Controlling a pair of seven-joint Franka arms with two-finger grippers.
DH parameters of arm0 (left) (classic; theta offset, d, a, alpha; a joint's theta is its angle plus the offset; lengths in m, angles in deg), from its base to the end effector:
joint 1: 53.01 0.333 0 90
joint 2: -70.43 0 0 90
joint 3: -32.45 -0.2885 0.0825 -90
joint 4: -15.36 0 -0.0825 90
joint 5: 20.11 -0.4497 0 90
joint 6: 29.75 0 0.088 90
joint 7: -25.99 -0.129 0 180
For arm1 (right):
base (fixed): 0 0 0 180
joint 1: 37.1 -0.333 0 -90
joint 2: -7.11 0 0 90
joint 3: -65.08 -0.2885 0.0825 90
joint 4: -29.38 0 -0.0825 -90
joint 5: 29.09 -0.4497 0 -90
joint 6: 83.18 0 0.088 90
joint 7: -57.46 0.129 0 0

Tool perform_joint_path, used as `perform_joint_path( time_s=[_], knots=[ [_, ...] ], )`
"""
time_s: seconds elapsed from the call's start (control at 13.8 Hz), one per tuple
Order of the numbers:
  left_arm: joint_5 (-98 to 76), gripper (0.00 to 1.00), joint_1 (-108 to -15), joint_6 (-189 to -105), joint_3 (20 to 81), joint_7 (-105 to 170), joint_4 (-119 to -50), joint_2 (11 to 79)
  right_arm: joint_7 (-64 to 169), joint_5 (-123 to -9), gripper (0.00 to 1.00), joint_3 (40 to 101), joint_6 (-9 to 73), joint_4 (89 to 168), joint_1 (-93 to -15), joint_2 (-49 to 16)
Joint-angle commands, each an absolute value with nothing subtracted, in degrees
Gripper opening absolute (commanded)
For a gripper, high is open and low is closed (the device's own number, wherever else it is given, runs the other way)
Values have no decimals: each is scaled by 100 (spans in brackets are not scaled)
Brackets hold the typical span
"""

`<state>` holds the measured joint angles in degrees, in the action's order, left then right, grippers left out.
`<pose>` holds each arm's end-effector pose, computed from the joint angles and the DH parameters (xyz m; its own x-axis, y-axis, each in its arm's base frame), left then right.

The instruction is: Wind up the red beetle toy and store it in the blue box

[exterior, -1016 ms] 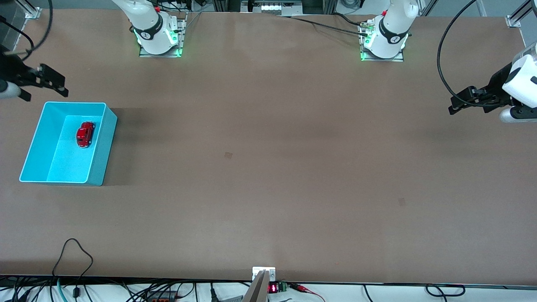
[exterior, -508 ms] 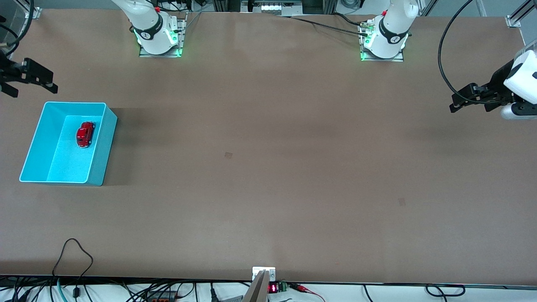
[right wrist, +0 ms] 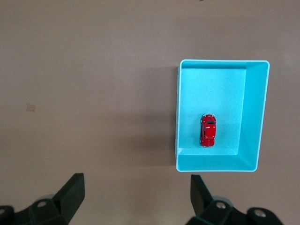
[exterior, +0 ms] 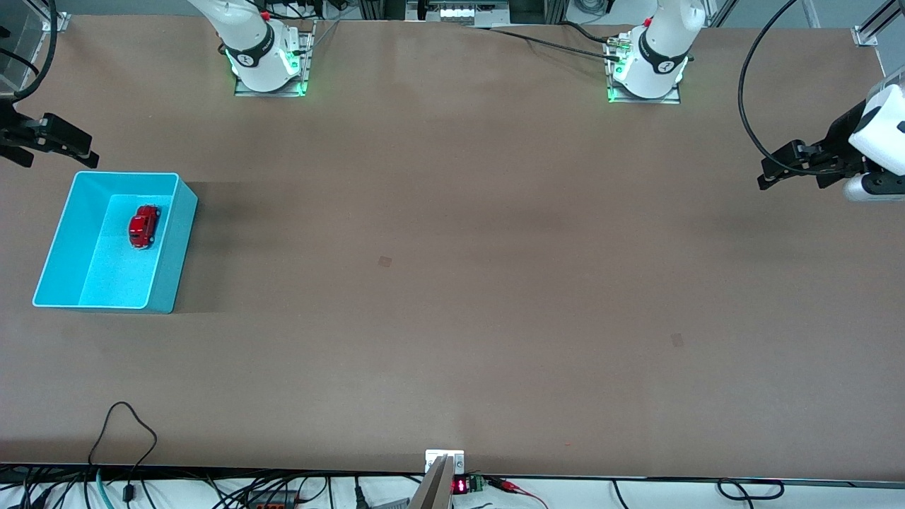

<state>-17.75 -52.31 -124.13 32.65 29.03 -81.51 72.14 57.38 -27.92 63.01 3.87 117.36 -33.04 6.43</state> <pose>0.6154 0.0003 0.5355 0.9978 0.0648 -0.0158 0.0654 -0.9971 0.0401 0.6174 -0.0243 0.5821 0.9990 -0.0344 -0.0281 -0.0338 -0.9992 0.0199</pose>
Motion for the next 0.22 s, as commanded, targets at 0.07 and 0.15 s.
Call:
perform_joint_path(
  time_s=[0.07,0.15],
  knots=[
    [-1862,100,-5187,-12344,3315,2837,-8141,7271,5949,-2725,100,6341,268,11622,-3385,614],
    [-1862,100,-5187,-12344,3315,2837,-8141,7271,5940,-2725,100,6341,268,11631,-3385,614]
  ],
)
